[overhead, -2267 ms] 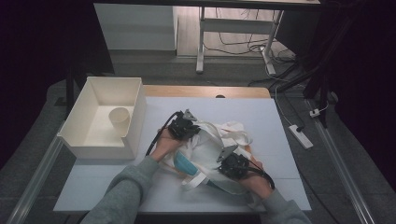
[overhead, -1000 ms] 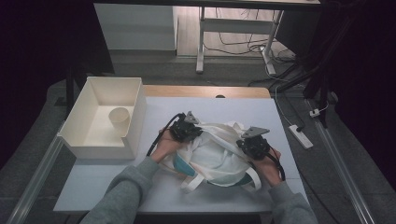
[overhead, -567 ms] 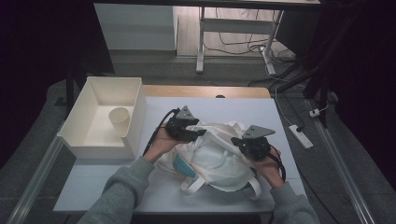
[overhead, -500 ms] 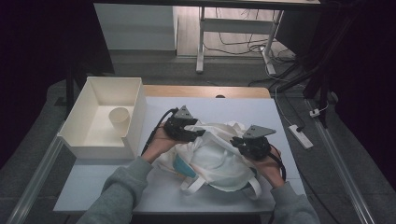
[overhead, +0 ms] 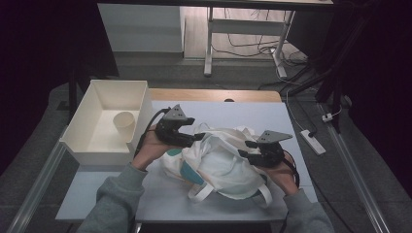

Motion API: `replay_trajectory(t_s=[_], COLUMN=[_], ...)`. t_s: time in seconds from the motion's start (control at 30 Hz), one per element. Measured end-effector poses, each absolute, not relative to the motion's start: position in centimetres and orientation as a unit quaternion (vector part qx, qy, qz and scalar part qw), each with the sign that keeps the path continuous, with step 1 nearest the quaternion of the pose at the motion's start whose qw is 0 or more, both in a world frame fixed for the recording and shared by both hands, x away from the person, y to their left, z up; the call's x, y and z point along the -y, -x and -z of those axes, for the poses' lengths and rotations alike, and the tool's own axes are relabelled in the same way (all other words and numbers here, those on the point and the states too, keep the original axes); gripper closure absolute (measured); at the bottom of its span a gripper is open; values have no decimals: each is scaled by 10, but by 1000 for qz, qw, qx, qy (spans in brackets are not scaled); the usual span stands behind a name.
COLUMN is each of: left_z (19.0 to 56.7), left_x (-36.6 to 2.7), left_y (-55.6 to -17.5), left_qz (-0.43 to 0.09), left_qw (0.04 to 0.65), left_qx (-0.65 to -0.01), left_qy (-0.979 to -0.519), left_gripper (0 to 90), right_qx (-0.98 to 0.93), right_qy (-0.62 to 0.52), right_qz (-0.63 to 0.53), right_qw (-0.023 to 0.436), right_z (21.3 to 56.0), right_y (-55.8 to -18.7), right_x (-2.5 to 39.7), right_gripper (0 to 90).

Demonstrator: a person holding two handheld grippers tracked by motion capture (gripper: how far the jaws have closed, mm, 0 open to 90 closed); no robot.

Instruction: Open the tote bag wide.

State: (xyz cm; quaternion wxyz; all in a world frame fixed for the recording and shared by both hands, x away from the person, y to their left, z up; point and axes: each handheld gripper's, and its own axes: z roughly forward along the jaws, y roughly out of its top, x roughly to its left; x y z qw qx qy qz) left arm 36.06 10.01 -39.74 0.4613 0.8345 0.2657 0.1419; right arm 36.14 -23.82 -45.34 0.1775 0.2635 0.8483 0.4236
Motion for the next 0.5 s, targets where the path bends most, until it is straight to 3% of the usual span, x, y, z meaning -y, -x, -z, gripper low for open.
replay_trajectory(t_s=[0.5], left_z=[389], left_x=[-148], left_y=[-349], left_qz=[-167], left_qw=[462], left_qx=[-302], left_qy=[-817], left_gripper=[316], right_qx=[-848], right_qy=[-266], right_qz=[-422], right_qw=[179], right_z=[454], right_y=[-360], right_x=[242], right_gripper=[486])
